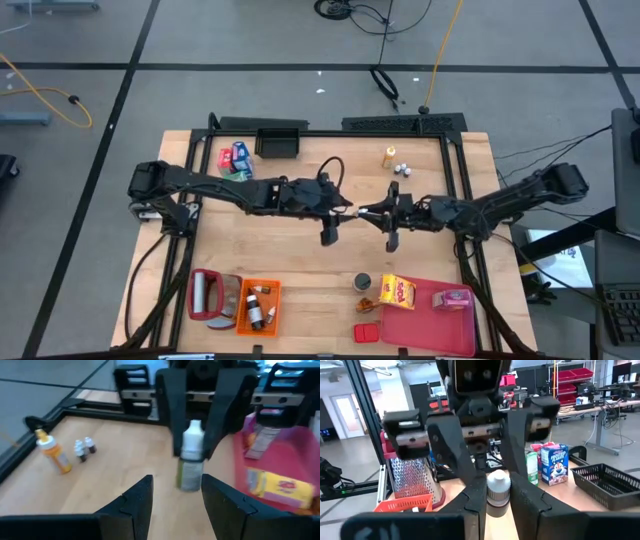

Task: Pick & Place Kitchen Items
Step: Put the green coloring bottle into the orange bin

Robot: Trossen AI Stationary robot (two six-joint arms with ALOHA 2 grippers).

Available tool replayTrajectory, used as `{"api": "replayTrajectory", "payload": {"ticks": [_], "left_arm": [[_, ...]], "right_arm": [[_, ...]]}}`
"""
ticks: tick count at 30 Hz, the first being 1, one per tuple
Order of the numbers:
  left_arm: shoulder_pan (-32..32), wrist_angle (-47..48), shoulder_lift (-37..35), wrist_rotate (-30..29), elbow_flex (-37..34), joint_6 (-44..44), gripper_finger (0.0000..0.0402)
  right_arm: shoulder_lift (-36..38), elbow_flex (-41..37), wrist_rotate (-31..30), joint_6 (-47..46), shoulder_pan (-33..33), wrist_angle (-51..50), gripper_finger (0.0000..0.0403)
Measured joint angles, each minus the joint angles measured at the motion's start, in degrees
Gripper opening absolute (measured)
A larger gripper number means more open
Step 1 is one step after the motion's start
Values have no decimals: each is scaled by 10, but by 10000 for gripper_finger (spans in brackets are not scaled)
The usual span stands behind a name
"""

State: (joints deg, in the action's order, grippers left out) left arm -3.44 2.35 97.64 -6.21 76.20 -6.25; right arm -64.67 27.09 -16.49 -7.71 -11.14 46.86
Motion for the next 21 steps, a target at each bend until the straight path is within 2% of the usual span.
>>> {"api": "replayTrajectory", "payload": {"ticks": [11, 14, 19, 21], "left_arm": [[-1, -5, 0, 7, -5, -2, 161], [-1, -4, 0, 12, -5, -3, 126], [-1, -4, 0, 20, -5, 2, 43], [-1, -4, 0, 21, -5, 2, 31]], "right_arm": [[-54, 43, 0, 16, 2, -2, 54], [-54, 44, 0, 23, 3, -3, 54], [-54, 44, 0, 23, 3, -2, 54], [-54, 44, 0, 23, 3, -3, 54]]}}
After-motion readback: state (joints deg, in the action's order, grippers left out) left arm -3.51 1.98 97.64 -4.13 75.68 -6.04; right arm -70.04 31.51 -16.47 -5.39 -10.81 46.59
